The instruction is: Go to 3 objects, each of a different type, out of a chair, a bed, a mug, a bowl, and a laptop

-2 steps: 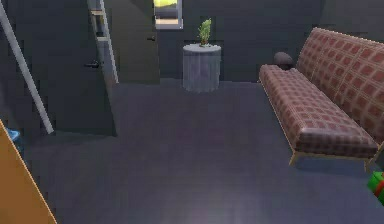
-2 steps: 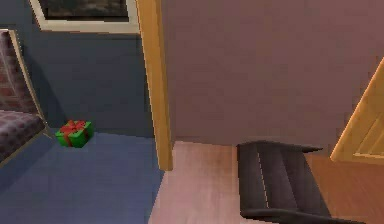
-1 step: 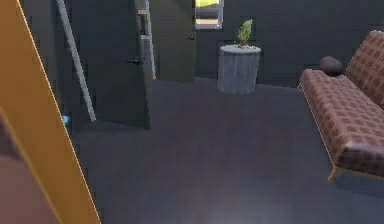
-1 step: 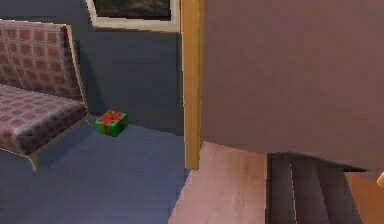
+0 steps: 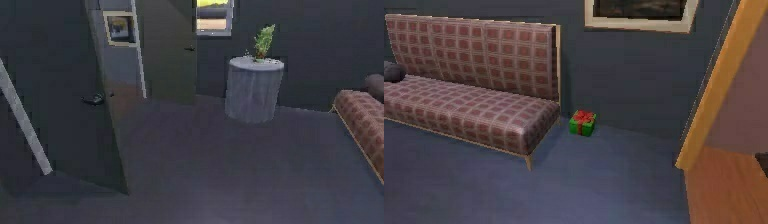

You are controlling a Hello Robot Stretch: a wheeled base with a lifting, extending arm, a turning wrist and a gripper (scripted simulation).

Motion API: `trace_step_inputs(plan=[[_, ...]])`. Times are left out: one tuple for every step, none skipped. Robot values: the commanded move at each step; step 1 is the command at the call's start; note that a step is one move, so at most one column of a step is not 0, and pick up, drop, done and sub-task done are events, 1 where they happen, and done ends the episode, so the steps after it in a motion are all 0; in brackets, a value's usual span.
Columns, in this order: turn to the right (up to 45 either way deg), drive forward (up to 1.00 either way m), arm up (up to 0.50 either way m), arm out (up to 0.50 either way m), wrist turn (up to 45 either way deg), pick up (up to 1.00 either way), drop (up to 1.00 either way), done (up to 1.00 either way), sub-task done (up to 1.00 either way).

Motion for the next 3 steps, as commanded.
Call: trace_step_inputs(plan=[[0.0,1.00,0.00,0.00,0.0,0.00,0.00,0.00,0.00],[-3.0,0.00,0.00,0.00,0.0,0.00,0.00,0.00,0.00],[0.0,0.40,0.00,0.00,0.0,0.00,0.00,0.00,0.00]])
